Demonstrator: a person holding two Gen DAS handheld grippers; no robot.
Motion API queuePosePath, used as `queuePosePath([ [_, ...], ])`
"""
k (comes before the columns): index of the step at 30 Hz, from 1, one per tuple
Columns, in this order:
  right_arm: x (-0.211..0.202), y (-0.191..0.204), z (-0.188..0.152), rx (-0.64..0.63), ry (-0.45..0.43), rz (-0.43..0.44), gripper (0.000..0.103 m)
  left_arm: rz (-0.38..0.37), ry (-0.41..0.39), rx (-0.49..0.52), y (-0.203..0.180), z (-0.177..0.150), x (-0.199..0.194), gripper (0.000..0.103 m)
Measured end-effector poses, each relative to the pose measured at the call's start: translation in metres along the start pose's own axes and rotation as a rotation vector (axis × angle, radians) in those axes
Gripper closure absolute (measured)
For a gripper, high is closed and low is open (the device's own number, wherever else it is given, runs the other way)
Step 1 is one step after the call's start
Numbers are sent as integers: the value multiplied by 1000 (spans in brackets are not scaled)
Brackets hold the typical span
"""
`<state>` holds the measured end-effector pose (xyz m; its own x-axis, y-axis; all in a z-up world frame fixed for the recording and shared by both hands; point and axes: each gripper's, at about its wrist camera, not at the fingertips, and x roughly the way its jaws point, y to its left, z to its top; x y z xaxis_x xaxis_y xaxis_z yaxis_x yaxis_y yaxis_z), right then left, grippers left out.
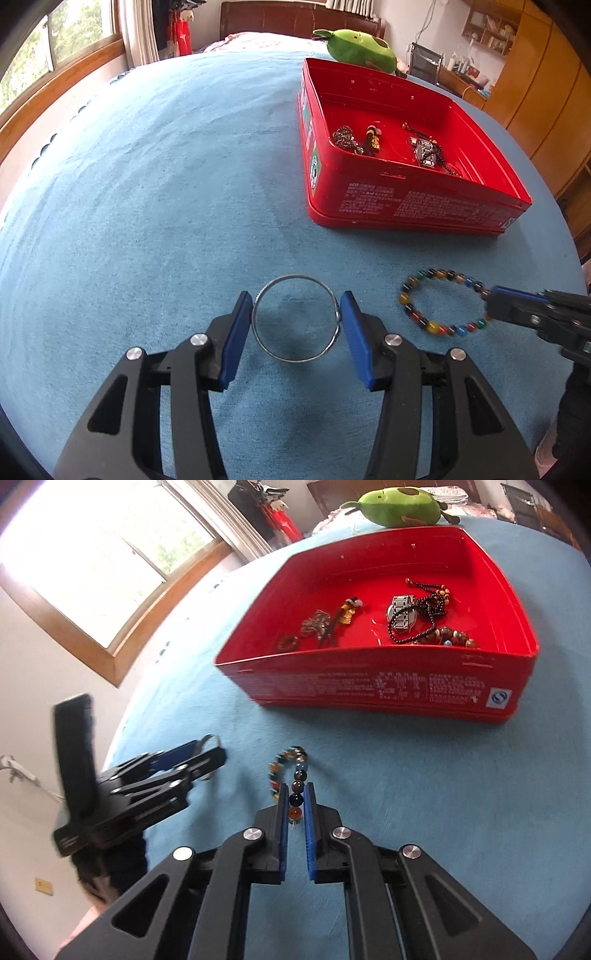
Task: Organize jewelry
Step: 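Hold the key ring with the left tool while the right tool grips and lifts the multicolour bead bracelet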
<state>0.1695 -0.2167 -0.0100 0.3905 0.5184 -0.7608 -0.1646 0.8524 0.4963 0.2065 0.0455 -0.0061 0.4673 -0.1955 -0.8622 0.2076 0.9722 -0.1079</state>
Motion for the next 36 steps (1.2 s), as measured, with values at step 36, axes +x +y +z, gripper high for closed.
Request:
queuePosePath([
  [36,10,-3,-24,-79,51,-141,96,-42,13,23,-18,-6,1,55],
])
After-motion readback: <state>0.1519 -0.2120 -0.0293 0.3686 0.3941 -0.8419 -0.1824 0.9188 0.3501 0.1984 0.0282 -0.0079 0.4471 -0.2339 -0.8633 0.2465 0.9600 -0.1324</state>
